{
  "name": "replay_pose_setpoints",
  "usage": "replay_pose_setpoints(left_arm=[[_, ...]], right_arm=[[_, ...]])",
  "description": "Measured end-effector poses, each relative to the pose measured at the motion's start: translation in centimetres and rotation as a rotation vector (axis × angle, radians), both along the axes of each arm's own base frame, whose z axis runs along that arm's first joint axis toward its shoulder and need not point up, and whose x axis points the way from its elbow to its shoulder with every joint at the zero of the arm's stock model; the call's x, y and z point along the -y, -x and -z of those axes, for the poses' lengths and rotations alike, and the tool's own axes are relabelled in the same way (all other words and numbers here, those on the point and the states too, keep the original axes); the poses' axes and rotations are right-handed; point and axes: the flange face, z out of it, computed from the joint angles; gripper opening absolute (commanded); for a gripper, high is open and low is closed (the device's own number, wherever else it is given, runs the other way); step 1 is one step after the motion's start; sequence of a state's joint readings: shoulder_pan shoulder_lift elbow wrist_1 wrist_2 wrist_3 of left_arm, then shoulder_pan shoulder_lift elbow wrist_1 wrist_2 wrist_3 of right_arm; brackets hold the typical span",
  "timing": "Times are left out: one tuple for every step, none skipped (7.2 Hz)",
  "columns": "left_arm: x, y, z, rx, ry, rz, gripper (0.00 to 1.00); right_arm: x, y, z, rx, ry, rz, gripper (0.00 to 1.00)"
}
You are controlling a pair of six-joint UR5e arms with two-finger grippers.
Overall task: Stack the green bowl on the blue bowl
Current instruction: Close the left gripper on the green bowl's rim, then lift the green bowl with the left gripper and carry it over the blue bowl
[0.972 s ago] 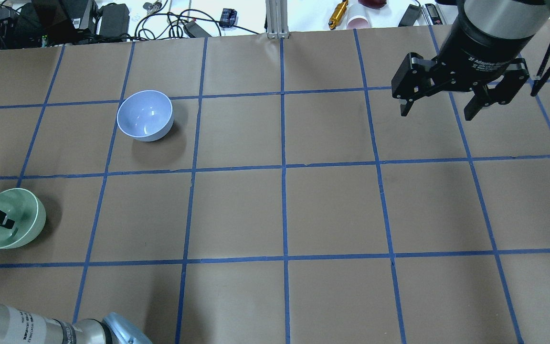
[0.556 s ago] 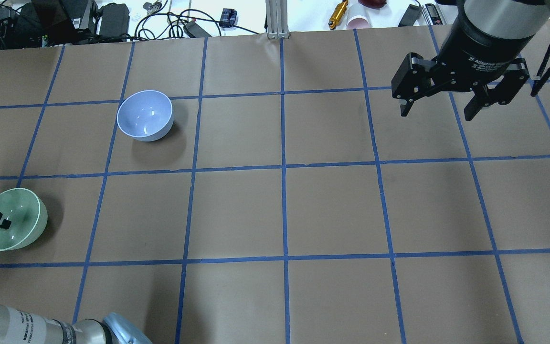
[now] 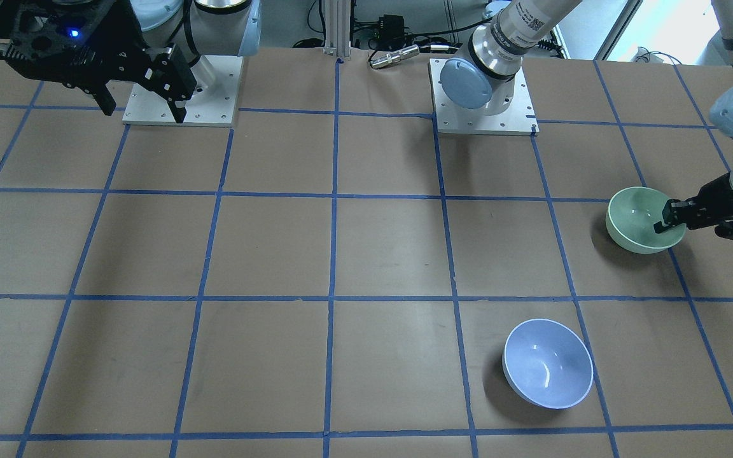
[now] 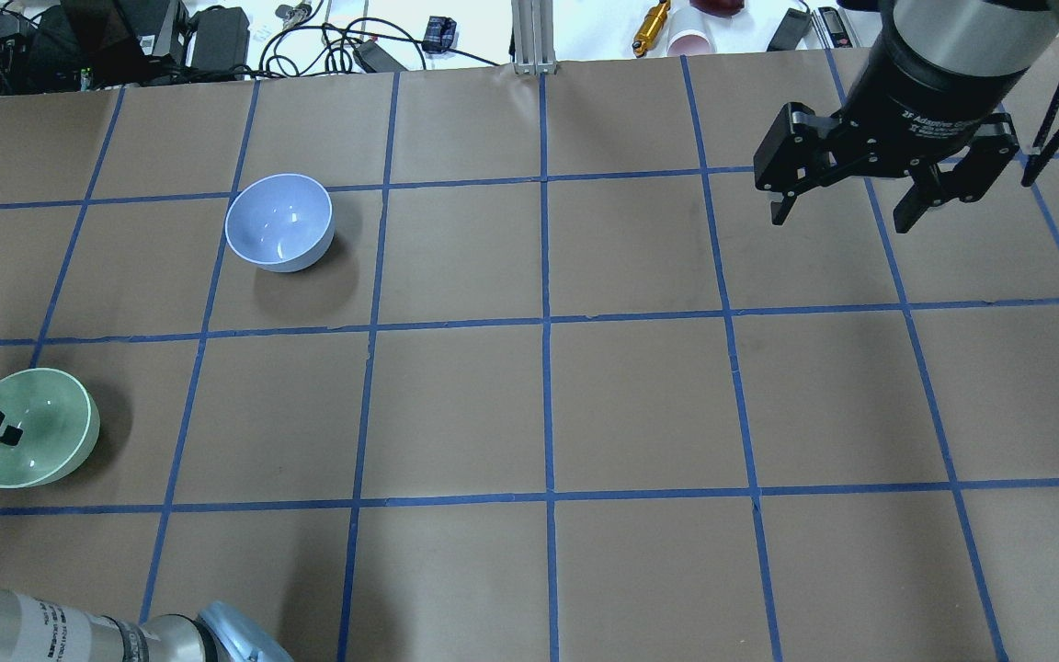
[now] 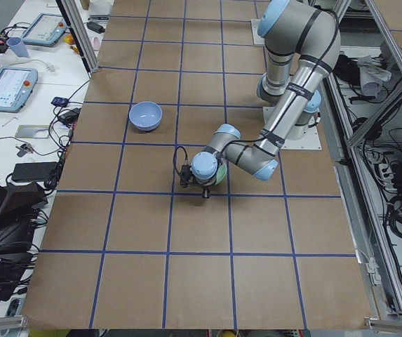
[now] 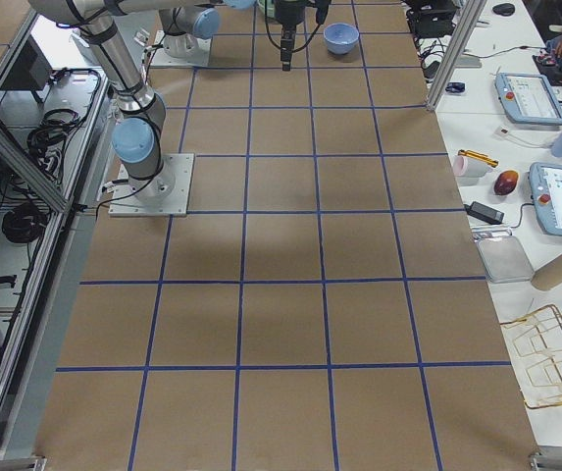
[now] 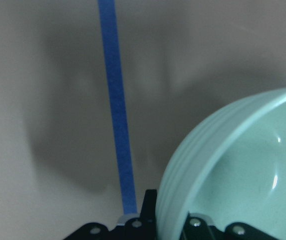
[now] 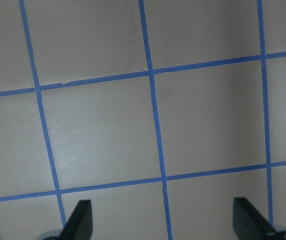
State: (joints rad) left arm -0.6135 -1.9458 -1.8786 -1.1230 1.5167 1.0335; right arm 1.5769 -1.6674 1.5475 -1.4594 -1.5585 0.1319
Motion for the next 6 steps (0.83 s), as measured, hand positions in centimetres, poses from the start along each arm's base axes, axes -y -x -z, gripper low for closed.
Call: replay_pose_setpoints(left_arm=[[0.0, 0.0, -0.2, -0.007, -0.007, -0.009, 0.0], [-0.1, 0.1, -0.7, -0.007, -0.011, -0.018, 0.0], [0.0, 0.4, -1.3, -0.004, -0.013, -0.027, 0.0], [0.0, 0.8, -2.4, 0.001, -0.008, -0.033, 0.0], [0.1, 1.2, -3.8, 0.01, 0.005, -0.037, 0.0], [0.4, 1.8, -5.4, 0.025, 0.018, -0.046, 0.0]], right_arm=[[0.0, 0.0, 0.0, 0.0, 0.0, 0.0, 1.0], [0.0, 0.0, 0.0, 0.0, 0.0, 0.0, 1.0], [0.0, 0.0, 0.0, 0.0, 0.001, 0.0, 1.0], [0.0, 0.0, 0.0, 0.0, 0.001, 0.0, 1.0], [0.0, 0.0, 0.0, 0.0, 0.001, 0.0, 1.0], [0.0, 0.0, 0.0, 0.0, 0.001, 0.0, 1.0]])
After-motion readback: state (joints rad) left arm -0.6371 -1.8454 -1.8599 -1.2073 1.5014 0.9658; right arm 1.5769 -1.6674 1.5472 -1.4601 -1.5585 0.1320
